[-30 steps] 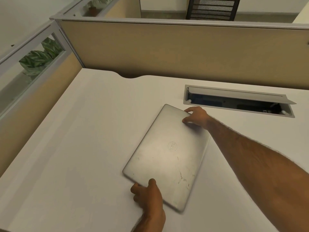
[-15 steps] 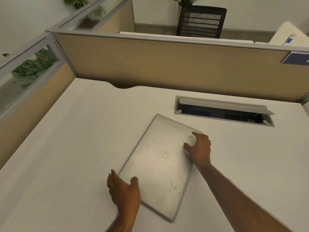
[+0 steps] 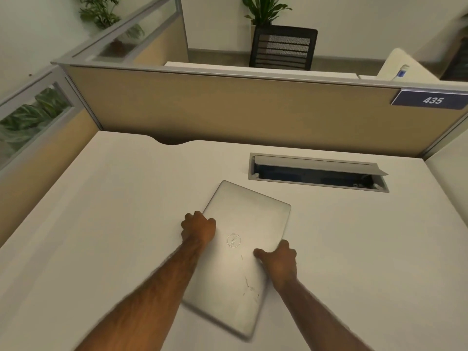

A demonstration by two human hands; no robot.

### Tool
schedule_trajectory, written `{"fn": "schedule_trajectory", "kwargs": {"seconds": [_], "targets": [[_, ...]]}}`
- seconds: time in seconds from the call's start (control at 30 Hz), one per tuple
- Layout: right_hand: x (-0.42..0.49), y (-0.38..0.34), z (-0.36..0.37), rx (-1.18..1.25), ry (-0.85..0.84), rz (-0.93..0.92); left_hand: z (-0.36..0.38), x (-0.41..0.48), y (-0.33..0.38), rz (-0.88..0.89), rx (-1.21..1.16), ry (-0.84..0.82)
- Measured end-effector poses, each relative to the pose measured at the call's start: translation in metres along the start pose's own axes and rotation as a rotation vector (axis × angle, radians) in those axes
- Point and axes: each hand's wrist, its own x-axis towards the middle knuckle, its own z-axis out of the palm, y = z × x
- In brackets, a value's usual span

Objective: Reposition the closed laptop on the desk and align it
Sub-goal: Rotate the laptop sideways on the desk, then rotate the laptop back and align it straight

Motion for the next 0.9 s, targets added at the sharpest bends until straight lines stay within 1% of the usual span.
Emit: {"fn": "schedule_trajectory", "kwargs": {"seconds": [0.07, 0.17, 0.33, 0.47, 0.67, 0.9], "targets": [[-0.002, -0.001, 0.002, 0.001, -0.001, 0.021, 0.004, 0.003, 0.000, 0.010, 0.070, 0.007], [-0.003, -0.005, 0.005, 0.006, 0.006, 0.049, 0.007, 0.007, -0.005, 0.029, 0.086, 0.023], [-0.002, -0.011, 0.008, 0.041, 0.029, 0.085, 0.008, 0.014, -0.010, 0.014, -0.035, 0.018], [0.002, -0.008, 0.008, 0.084, 0.032, 0.078, 0.011, 0.016, -0.014, 0.007, -0.123, 0.034], [0.006, -0.002, 0.004, 0.151, 0.039, 0.053, 0.012, 0.013, -0.013, 0.015, -0.180, 0.056], [0.026, -0.006, -0.013, 0.153, 0.026, -0.014, 0.013, 0.000, -0.010, -0.011, -0.211, 0.070]]}}
